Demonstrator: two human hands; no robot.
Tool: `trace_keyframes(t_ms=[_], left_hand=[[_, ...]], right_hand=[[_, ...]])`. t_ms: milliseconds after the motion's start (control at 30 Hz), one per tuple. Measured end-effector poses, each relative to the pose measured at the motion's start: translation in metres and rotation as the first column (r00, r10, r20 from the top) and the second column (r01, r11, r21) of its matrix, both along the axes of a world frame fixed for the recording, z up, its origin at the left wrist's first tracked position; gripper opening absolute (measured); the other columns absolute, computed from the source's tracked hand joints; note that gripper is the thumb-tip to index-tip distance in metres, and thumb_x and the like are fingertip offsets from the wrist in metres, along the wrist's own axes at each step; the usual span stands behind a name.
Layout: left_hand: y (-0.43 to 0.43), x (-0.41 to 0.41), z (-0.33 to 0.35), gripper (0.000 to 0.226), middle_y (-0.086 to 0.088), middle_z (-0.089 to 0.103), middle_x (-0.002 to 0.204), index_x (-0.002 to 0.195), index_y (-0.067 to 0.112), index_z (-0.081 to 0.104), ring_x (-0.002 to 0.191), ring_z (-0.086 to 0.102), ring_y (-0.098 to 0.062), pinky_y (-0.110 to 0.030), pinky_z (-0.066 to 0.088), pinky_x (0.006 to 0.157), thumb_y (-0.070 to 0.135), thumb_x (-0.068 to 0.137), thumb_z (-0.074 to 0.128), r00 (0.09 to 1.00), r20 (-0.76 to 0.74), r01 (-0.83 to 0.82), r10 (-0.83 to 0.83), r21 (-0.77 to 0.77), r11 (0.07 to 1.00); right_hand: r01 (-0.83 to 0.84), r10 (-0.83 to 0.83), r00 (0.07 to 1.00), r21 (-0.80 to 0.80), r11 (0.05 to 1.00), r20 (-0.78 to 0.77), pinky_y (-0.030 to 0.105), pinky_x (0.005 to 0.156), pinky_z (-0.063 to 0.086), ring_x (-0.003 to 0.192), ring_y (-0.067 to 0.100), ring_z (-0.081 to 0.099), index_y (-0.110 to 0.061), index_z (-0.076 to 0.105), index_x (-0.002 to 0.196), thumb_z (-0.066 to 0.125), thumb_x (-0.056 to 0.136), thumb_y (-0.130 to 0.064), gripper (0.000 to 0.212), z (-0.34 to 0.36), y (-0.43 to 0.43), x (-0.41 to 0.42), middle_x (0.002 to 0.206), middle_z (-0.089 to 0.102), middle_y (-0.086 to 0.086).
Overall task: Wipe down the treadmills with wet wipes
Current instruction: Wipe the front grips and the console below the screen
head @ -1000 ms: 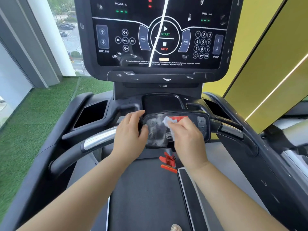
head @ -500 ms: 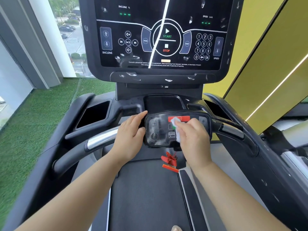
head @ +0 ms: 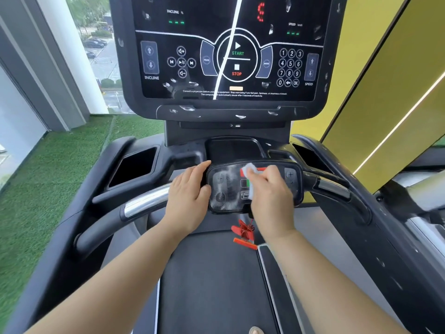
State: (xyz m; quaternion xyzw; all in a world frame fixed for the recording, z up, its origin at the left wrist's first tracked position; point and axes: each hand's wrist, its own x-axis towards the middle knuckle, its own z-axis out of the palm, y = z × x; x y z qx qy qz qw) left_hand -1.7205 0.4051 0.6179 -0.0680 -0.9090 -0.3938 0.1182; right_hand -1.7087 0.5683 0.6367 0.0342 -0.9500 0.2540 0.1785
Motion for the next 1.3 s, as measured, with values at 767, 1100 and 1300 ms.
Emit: trace_keyframes(t_ms=[767,1100,1300], left_hand=[[0.040,-0.014,0.022,0.076,-0.001,0.052,0.135,0.136,0.015,0.049,0.125,0.038,-0.020,-0.014,0.018,0.099,0.044,0.077,0.011,0.992,-0.120,0.017,-0.036,-0.156,0.988],[0.049,-0.013,0.010,0.060,-0.004,0.059,0.123,0.125,0.013,0.059,0.113,0.044,-0.026,-0.026,0.026,0.095,0.034,0.082,0.022,0.978,-0.191,-0.112,0.078,-0.175,0.978],[0.047,-0.013,0.010,0.057,-0.005,0.059,0.122,0.124,0.012,0.058,0.113,0.043,-0.024,-0.024,0.023,0.096,0.031,0.084,0.024,0.974,-0.221,-0.099,0.057,-0.186,0.978]], right_hand=[[-0.089,0.128,0.989,-0.385,0.918,0.079,0.030,0.060,0.029,0.068,0.007,0.044,-0.018,0.048,0.073,0.050,0.095,-0.042,0.033,0.002,0.004,0.000,0.065,0.048,-0.010],[-0.089,0.137,0.984,-0.358,0.929,0.110,0.007,0.055,0.035,0.071,0.004,0.042,-0.038,0.046,0.079,0.045,0.098,-0.034,0.020,-0.013,0.022,0.010,0.077,0.044,-0.013],[0.090,-0.082,0.996,-0.453,0.887,0.036,0.026,0.059,0.030,0.063,0.008,0.039,-0.014,0.051,0.071,0.058,0.092,-0.040,0.034,-0.015,0.067,-0.009,0.064,0.041,-0.009]])
